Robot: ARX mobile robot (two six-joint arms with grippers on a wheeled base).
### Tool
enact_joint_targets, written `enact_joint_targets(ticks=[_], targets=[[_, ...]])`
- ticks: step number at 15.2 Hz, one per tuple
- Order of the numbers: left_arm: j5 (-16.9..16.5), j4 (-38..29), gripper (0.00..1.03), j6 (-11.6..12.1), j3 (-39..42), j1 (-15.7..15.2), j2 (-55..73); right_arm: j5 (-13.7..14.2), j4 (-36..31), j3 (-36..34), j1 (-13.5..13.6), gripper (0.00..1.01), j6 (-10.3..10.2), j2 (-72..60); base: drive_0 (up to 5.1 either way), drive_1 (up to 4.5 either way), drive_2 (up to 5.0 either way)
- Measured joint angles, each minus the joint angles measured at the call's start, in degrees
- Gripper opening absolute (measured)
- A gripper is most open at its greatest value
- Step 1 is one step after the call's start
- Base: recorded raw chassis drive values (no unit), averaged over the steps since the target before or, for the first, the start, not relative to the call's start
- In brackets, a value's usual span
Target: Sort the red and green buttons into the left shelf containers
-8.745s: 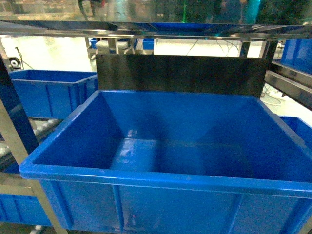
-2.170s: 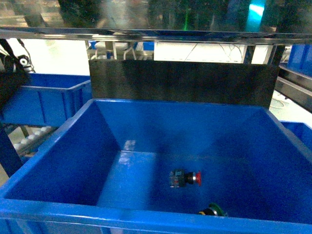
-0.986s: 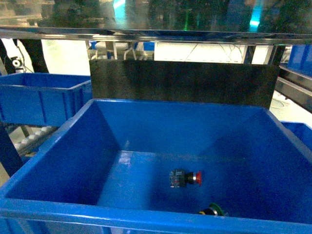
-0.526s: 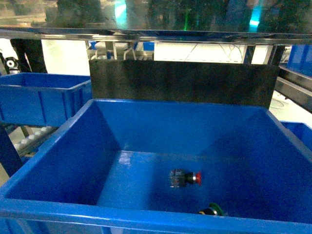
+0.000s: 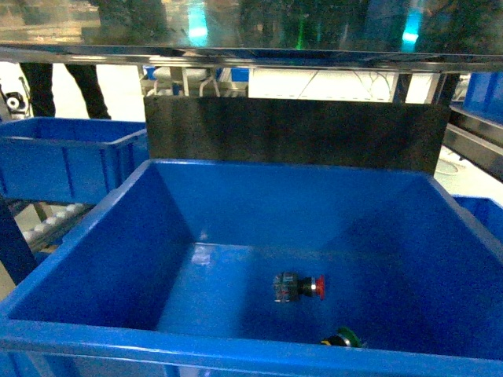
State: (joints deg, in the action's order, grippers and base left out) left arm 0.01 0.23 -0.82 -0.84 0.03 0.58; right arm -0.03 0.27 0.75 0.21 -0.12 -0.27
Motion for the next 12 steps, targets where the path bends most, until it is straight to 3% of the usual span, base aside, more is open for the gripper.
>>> enact_joint_targets(ticks=[1, 2, 7, 12], targets=[[0.0, 0.0, 0.02, 0.0, 0.0, 0.0, 0.0, 0.0, 0.0, 0.0, 0.0, 0.02, 0.0, 0.0, 0.0, 0.00, 0.0], [0.0, 0.0, 0.04, 0.0, 0.0, 0.0, 0.0, 0.0, 0.0, 0.0, 0.0, 0.10, 0.0, 0.0, 0.0, 0.00, 0.0], [0.0, 0.0, 0.64, 0.0, 0.0, 0.0, 0.0, 0.0, 0.0, 0.0, 0.0, 0.70, 0.0, 0.0, 0.0, 0.00, 0.0], [0.0, 0.0, 0.83, 0.0, 0.0, 0.0, 0.0, 0.0, 0.0, 0.0, 0.0, 0.90, 0.0, 0.0, 0.0, 0.00, 0.0]])
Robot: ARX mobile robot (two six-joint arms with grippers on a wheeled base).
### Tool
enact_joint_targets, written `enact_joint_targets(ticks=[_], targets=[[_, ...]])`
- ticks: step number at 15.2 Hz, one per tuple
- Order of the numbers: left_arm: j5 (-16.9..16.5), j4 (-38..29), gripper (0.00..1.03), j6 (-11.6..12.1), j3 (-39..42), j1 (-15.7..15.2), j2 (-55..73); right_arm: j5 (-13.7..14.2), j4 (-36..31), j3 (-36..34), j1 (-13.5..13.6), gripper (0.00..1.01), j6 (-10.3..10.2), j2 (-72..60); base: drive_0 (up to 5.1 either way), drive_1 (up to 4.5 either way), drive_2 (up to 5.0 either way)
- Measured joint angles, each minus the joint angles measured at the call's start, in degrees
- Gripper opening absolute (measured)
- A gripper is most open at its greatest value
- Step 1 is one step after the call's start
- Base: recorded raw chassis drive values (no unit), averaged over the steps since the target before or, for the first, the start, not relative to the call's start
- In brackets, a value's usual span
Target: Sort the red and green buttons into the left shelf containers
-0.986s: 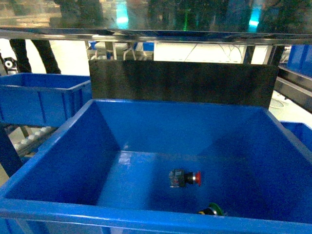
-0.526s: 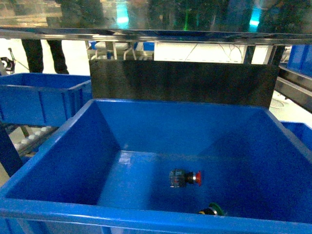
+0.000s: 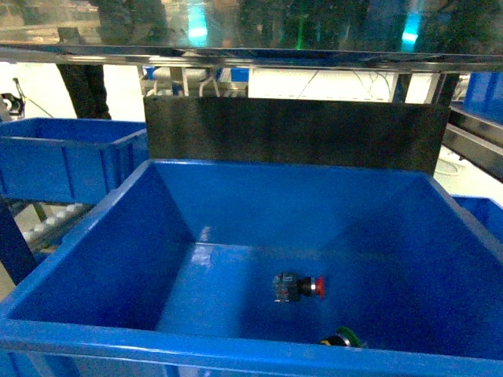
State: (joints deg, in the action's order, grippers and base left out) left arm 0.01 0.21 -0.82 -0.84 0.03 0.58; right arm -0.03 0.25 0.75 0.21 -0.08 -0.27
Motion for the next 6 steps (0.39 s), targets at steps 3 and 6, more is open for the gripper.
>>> enact_joint_targets(ticks=[3, 6], targets=[[0.0, 0.0, 0.98, 0.0, 0.0, 0.0, 0.0, 0.0, 0.0, 0.0, 0.0, 1.00, 0.0, 0.0, 0.0, 0.00, 0.0], [0.0, 0.0, 0.99, 0.0, 0.0, 0.0, 0.0, 0.0, 0.0, 0.0, 0.0, 0.97, 0.0, 0.0, 0.0, 0.00, 0.0]])
